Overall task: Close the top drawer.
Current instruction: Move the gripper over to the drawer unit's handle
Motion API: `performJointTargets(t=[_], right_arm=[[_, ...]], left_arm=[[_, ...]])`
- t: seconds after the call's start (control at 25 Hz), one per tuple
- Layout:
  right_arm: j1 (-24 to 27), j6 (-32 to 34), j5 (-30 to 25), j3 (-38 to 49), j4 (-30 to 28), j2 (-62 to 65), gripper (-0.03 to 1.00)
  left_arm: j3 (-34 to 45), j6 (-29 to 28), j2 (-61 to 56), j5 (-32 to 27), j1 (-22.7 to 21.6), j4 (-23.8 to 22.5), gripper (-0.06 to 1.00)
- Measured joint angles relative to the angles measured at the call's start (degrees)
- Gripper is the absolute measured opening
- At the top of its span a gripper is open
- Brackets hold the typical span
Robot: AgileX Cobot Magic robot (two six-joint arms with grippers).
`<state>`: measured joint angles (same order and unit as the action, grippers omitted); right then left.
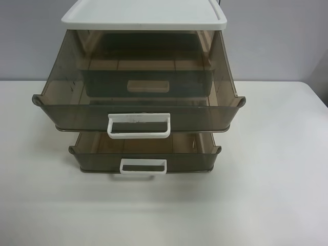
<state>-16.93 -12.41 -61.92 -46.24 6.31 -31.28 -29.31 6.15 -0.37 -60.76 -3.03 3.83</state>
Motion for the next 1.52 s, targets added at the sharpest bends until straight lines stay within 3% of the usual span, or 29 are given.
performJointTargets(t=[0.32,0.48,0.72,1.08,1.52], right_arm=[[-30.33,4.63,3.83,-2.39,-12.63,-17.19,0.99],[-38.76,5.27,8.23,-3.00,-11.98,-23.30,0.99],[-42.46,3.96,12.70,-3.30,-7.94,-29.09,0.99],[-43.22,-5.51,20.80,-3.30,1.56,-39.53,0.99],[-48.04,-6.03,27.50,-4.70,0.04,-49.98,0.99]], left_arm=[[0.00,0.00,0.00,0.00,0.00,0.00,0.99],[0.00,0.00,0.00,0.00,0.00,0.00,0.99],[0.00,0.00,0.00,0.00,0.00,0.00,0.99],[0.00,0.00,0.00,0.00,0.00,0.00,0.99],[0.00,0.00,0.00,0.00,0.00,0.00,0.99]])
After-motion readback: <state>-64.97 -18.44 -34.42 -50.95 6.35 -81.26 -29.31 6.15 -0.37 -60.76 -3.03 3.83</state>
